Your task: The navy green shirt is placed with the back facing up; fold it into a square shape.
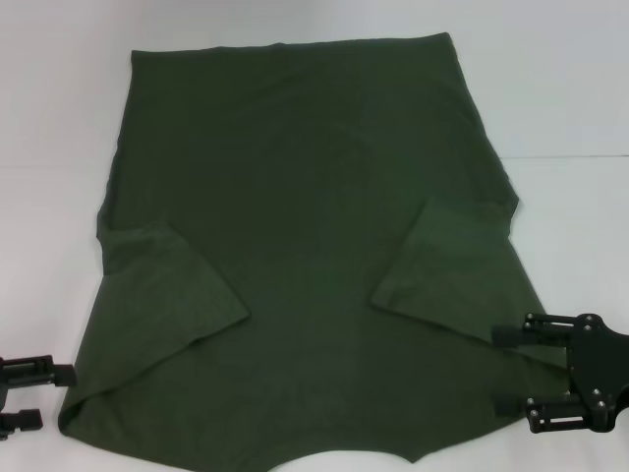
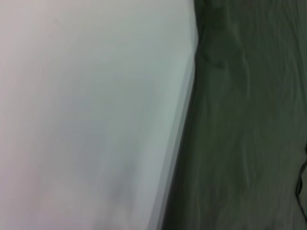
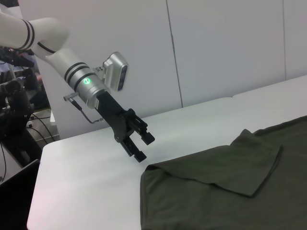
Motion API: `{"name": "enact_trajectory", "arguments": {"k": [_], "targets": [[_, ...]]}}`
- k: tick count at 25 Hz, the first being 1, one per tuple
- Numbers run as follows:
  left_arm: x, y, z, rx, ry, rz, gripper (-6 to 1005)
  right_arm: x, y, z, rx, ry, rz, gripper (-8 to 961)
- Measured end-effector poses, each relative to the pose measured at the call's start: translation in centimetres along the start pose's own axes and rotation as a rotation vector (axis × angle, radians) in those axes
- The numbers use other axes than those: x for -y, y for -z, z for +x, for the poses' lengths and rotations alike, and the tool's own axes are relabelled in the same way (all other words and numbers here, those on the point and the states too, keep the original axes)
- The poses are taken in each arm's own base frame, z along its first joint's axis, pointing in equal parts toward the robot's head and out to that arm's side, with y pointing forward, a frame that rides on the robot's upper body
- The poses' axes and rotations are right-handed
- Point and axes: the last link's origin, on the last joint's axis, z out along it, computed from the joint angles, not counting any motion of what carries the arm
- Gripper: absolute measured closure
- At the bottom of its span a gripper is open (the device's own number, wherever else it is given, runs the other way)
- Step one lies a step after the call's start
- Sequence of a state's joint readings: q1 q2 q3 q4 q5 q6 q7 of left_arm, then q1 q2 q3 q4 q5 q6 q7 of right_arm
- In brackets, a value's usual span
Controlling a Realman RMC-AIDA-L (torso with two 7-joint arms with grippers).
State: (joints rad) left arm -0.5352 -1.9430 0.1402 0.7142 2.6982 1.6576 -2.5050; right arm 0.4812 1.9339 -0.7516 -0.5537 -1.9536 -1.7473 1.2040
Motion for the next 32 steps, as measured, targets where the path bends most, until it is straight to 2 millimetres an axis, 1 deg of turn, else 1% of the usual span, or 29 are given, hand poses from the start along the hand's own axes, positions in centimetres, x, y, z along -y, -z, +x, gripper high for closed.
{"name": "enact_trajectory", "arguments": {"k": [6,8,14,26,32], "targets": [[0.2,-0.5,-0.5,0.014,0.041,-0.002,121,0.1,0.0,-0.1,-0.002,0.002,-0.002,107],[0.3,-1.0,-0.7,0.021,0.054,-0.007,121,0.1,0.0,-0.1,-0.002,0.003,-0.002,107],[0.6,-1.7,-0.6,0.012,0.067,-0.001,122,0.1,0.1,-0.1,-0.002,0.008,-0.001,107],[0.5,-2.0,-0.3,0.01,0.063,0.018,122,0.2,0.1,-0.2,-0.003,0.01,-0.002,107],[0.2,-2.5,-0.3,0.028,0.055,0.012,121,0.2,0.0,-0.4,-0.002,0.01,-0.003,107]]}}
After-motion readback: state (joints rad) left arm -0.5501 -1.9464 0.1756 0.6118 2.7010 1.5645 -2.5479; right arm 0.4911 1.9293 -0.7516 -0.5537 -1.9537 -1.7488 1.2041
